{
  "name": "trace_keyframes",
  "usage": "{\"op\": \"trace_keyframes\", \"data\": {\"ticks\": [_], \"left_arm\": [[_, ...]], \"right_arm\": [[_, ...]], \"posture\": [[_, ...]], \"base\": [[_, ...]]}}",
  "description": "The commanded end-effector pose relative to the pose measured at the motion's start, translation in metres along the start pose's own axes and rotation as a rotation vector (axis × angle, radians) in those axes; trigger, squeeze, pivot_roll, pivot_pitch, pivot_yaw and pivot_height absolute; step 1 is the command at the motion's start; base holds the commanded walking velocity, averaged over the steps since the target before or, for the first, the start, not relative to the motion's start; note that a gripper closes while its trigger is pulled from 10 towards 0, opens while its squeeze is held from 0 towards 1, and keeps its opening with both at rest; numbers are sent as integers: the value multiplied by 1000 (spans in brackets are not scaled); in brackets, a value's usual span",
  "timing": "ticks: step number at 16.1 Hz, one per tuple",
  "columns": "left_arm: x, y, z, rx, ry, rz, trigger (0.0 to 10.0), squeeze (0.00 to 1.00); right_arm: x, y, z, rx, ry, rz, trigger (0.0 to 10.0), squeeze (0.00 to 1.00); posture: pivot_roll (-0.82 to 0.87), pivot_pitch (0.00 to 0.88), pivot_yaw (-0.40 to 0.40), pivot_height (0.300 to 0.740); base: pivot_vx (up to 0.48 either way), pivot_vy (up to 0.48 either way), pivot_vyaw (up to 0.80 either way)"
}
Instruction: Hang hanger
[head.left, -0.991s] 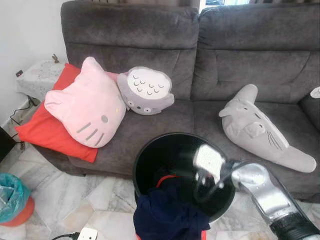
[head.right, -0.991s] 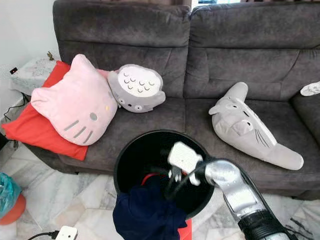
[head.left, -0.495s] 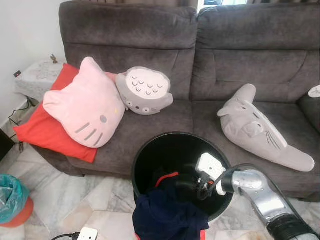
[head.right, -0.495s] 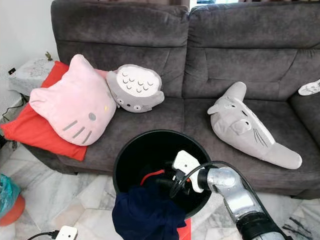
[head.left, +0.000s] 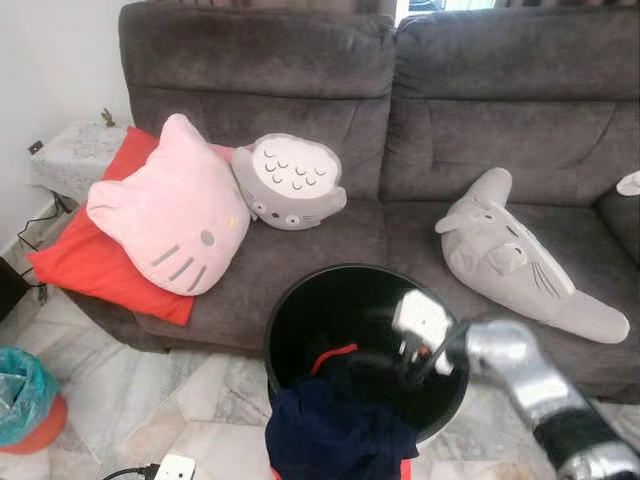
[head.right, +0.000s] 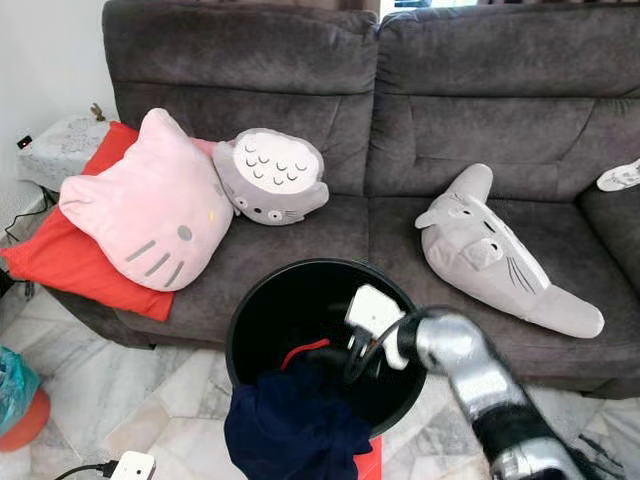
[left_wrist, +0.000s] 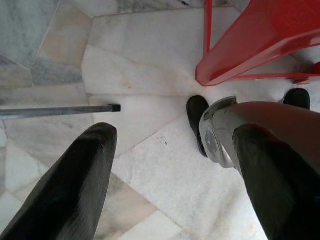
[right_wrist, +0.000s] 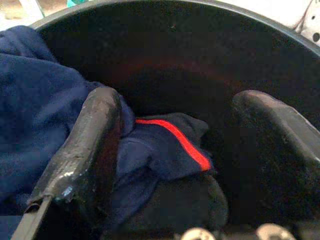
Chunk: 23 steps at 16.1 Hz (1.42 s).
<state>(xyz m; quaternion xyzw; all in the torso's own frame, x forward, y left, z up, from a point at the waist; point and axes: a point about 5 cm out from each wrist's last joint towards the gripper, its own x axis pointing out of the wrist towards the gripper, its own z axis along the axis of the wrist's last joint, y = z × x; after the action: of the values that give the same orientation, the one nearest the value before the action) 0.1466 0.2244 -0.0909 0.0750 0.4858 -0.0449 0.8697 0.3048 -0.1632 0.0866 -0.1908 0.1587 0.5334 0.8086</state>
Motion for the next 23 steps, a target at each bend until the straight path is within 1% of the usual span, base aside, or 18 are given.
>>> {"op": "trace_keyframes", "data": {"ticks": [1,2,3,4,5,6,7,8,9,11,12,13,14,15,18,20,21,23], "left_arm": [[-1,3,-5,-11,22,7,10000,0],[-1,3,-5,-10,22,8,10000,0],[-1,3,-5,-10,23,9,10000,0],[-1,4,-5,-12,23,11,10000,0],[-1,4,-5,-13,22,13,10000,0],[-1,4,-5,-15,22,14,10000,0],[-2,4,-5,-15,23,14,10000,0],[-1,4,-5,-13,24,12,10000,0],[-1,4,-5,-13,24,12,10000,0],[-1,4,-5,-15,24,12,10000,0],[-1,3,-5,-16,24,12,10000,0],[-1,3,-5,-14,26,9,10000,0],[-1,3,-5,-13,27,7,10000,0],[-1,3,-5,-15,27,5,10000,0],[-1,3,-5,-20,27,6,10000,0],[-1,3,-6,-22,29,7,10000,0],[-1,3,-6,-22,30,8,10000,0],[-1,3,-6,-24,29,9,10000,0]], "right_arm": [[-1,-10,7,67,-37,21,10000,0],[2,-15,15,103,-91,10,10000,0],[6,-21,24,136,-157,-30,10000,0],[13,-27,36,204,-242,-80,10000,0],[22,-24,46,236,-312,-51,10000,0],[29,-17,51,248,-350,-2,10000,0],[34,-12,52,267,-362,34,10000,0],[43,-5,49,306,-349,81,10000,0],[52,2,41,340,-316,86,10000,0],[58,6,35,358,-280,56,10000,0],[63,10,28,372,-229,39,10000,0],[67,17,21,392,-189,51,10000,0],[72,25,16,411,-159,90,10000,0],[77,37,12,420,-137,159,10000,0],[84,53,12,456,-141,285,10000,0],[88,57,19,495,-174,338,10000,0],[89,57,20,513,-183,336,10000,0],[90,58,22,507,-197,347,10000,0]], "posture": [[-43,0,53,740],[-40,0,53,740],[-36,0,53,740],[-31,0,51,740],[-27,0,52,740],[-27,0,53,740],[-27,0,54,740],[-26,0,53,740],[-22,0,48,740],[-21,0,45,740],[-26,0,46,740],[-26,0,45,740],[-26,0,45,740],[-24,0,43,740],[-16,0,37,740],[-14,0,36,740],[-8,0,32,740],[-3,0,31,740]], "base": [[0,0,0],[0,0,0],[0,0,0],[0,0,0],[0,0,0],[0,0,0],[0,0,0],[0,0,0],[0,0,0],[0,0,0],[0,0,0],[0,0,0],[0,0,0],[0,0,0],[0,0,0],[0,0,0],[0,0,0],[0,0,0]]}}
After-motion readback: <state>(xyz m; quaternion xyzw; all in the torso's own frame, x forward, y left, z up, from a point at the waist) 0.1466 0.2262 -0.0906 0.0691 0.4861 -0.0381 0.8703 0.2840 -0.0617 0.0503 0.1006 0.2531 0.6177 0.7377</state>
